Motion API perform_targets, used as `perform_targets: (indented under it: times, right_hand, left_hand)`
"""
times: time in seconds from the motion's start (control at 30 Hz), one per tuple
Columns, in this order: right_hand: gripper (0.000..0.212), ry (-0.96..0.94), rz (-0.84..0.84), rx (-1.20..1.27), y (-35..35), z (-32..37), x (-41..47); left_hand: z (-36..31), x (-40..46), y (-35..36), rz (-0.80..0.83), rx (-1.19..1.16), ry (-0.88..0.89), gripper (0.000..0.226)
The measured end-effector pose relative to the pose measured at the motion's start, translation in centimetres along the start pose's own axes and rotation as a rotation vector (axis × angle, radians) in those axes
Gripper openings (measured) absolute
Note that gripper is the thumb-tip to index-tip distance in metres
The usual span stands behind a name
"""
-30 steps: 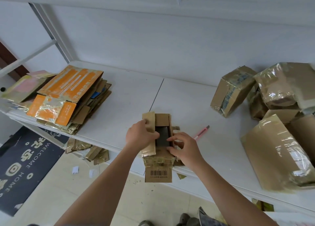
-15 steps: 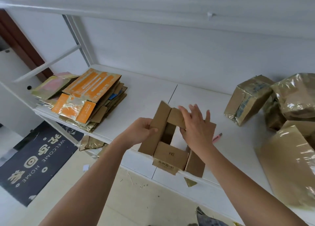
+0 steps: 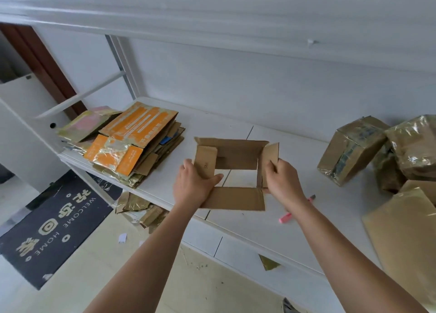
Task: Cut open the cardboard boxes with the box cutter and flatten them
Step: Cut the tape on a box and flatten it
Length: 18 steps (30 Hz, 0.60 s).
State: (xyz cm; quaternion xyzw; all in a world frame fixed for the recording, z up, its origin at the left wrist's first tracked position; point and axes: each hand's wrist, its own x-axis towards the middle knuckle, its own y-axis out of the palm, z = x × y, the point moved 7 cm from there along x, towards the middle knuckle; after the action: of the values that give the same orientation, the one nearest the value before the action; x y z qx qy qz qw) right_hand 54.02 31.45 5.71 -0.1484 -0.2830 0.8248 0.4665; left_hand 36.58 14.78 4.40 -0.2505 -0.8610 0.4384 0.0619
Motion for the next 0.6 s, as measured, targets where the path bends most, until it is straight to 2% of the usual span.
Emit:
perform_targets:
  times: [0.13, 0.2, 0.27, 0.33, 0.37, 0.43, 0.47, 0.53, 0.6]
  right_hand:
    - [0.039, -0.106, 0.023, -0.102, 0.1, 1.0, -0.7]
    - [0.028, -0.136, 0.005, -0.099, -0.1, 0.9, -0.6]
    - [0.020, -0.144, -0.034, -0.072, -0.6, 0.4, -0.2]
    - [0.026, -0.190, -0.059, -0.057, -1.0, -0.2, 0.2]
    - [0.029, -0.242, -0.035, -0.062, -0.9, -0.4, 0.2]
    - [0.043, -0.337, 0.116, -0.116, 0.4, -1.2, -0.1]
    - [0.050, -0.354, 0.225, -0.157, 1.6, -1.9, -0.4]
    - [0.061, -0.351, 0.409, -0.291, 4.1, -3.7, -1.3]
    - [0.067, -0.321, 0.481, -0.455, 5.6, -5.3, -1.8]
  left_hand:
    - [0.2, 0.4, 0.0, -0.103, -0.015, -0.052, 0.060]
    - [0.3, 0.6, 0.3, -0.080, -0.151, 0.002, 0.050]
    - [0.9, 0.9, 0.7, 0.030, -0.387, 0.031, 0.033]
    - [3.0, 1.2, 0.8, 0.167, -0.738, -0.101, 0.016]
    - [4.3, 1.2, 0.9, 0.224, -0.942, -0.205, 0.020]
    - [7.6, 0.9, 1.4, 0.256, -1.306, -0.448, 0.029]
    - [9.3, 0.6, 1.9, 0.252, -1.388, -0.553, 0.029]
    - [12.4, 0.0, 2.9, 0.267, -1.351, -0.677, 0.025]
    - [14.2, -0.4, 4.0, 0.280, -1.196, -0.714, 0.023]
